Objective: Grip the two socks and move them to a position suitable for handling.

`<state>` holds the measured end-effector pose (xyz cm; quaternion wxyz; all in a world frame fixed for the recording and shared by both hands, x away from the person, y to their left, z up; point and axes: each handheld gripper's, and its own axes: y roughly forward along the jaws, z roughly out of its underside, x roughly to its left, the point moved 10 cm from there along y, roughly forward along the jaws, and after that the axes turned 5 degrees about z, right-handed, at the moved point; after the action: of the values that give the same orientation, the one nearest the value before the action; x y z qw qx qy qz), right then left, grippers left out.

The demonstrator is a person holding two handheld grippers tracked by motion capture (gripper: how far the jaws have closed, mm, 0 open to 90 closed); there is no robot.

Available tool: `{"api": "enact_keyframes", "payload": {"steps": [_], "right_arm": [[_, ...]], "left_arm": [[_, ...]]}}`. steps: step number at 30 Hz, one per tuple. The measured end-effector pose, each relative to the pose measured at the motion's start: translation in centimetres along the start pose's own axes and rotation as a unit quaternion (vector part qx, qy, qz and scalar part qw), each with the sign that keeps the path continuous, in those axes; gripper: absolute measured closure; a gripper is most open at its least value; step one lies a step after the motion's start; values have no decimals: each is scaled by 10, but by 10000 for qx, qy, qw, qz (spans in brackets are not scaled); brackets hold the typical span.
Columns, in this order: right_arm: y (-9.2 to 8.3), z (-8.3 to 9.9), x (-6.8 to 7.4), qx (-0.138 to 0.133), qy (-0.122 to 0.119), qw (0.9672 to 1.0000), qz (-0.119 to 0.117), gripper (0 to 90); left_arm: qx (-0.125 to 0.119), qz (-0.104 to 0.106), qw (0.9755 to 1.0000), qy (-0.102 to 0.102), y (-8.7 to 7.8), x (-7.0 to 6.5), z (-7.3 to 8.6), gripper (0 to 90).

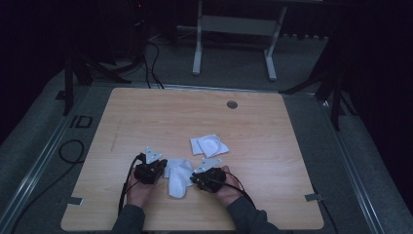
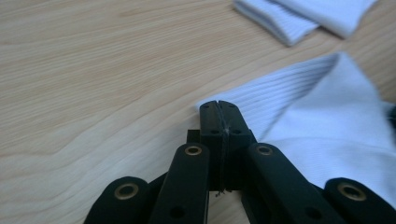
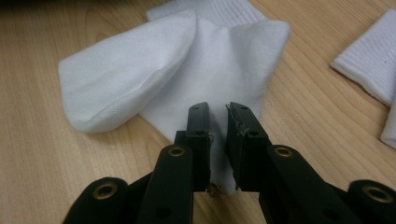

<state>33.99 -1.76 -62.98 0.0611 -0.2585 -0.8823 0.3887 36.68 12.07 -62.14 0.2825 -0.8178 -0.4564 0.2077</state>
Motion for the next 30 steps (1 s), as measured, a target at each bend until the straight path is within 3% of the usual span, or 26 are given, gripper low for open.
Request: {"api": "enact_keyframes", "payload": {"steps": [3,7,19,22,30], "right_arm": [[0,0,0,-7,5,10000,6,789],[0,0,0,8,30,10000,10,787],[-10,-10,9,-10,73,10000,66,714],[-15,-20,18,-141,84,9998,-73,659],[-7,-21,28,-25,123,9996,-244,594]], "left_arm": [[63,101,9998,179,3,-8,0,895],[195,92,9994,266,8,-11,3,895],[225,118,9994,242,8,-11,4,896],[219,108,9994,264,9,-11,4,896],[219,109,9994,261,9,-11,4,896]]}}
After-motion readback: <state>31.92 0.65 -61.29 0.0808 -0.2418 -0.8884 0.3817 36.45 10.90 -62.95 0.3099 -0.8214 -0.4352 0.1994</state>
